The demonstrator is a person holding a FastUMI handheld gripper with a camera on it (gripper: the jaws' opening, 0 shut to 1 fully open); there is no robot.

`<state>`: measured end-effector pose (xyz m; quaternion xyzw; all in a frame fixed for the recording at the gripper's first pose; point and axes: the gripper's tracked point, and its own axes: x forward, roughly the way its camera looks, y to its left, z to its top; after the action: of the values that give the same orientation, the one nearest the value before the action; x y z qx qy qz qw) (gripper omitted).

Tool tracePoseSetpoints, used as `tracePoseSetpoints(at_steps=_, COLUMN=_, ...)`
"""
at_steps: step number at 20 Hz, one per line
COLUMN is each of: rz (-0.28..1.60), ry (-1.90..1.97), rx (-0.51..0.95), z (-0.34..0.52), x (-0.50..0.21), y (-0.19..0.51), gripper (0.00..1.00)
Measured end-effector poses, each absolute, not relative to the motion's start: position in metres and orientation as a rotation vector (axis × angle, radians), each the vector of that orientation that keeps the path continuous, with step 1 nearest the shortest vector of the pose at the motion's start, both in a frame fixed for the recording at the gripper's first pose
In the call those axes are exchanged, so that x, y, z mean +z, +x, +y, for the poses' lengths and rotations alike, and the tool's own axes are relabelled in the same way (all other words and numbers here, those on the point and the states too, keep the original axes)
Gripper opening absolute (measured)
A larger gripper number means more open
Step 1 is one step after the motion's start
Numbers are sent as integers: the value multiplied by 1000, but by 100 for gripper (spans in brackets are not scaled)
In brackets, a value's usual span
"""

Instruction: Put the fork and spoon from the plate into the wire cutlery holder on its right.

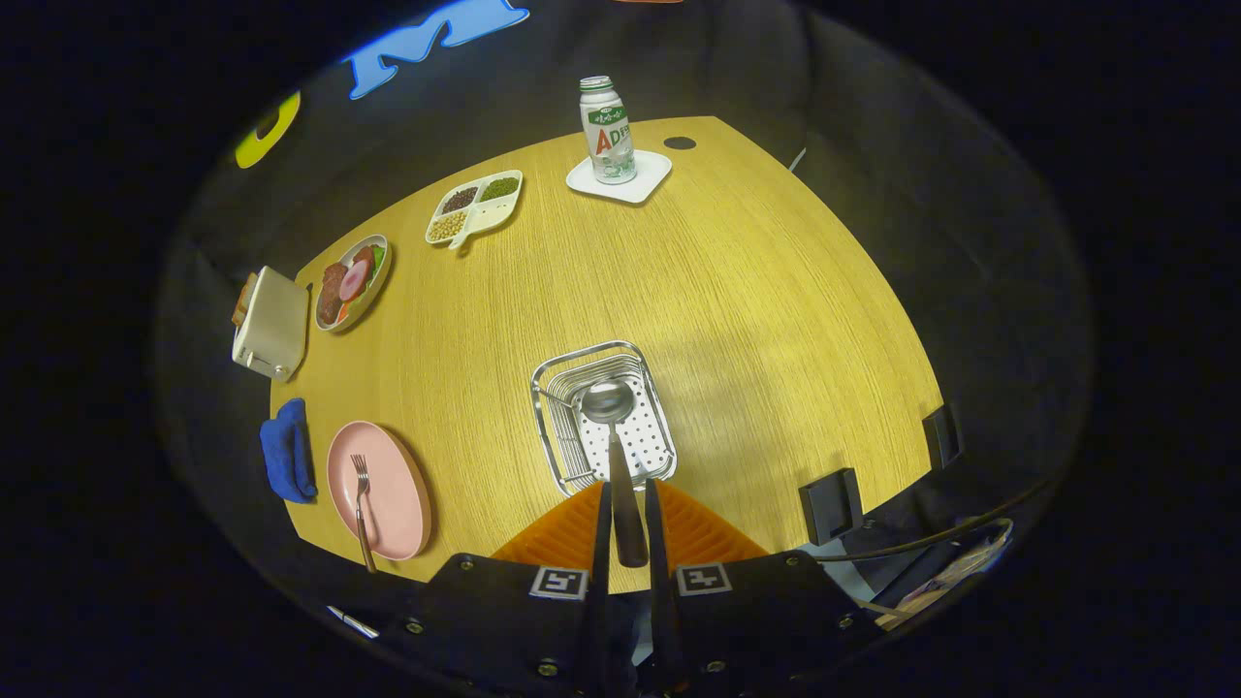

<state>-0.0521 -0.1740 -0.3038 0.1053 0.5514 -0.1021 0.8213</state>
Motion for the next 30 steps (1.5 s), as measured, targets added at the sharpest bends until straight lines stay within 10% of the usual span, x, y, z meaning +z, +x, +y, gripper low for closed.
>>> tracePoseSetpoints(at_steps=30, rz=788, ry=178, rx=53, z=40, x=-238, y=-15, gripper=19)
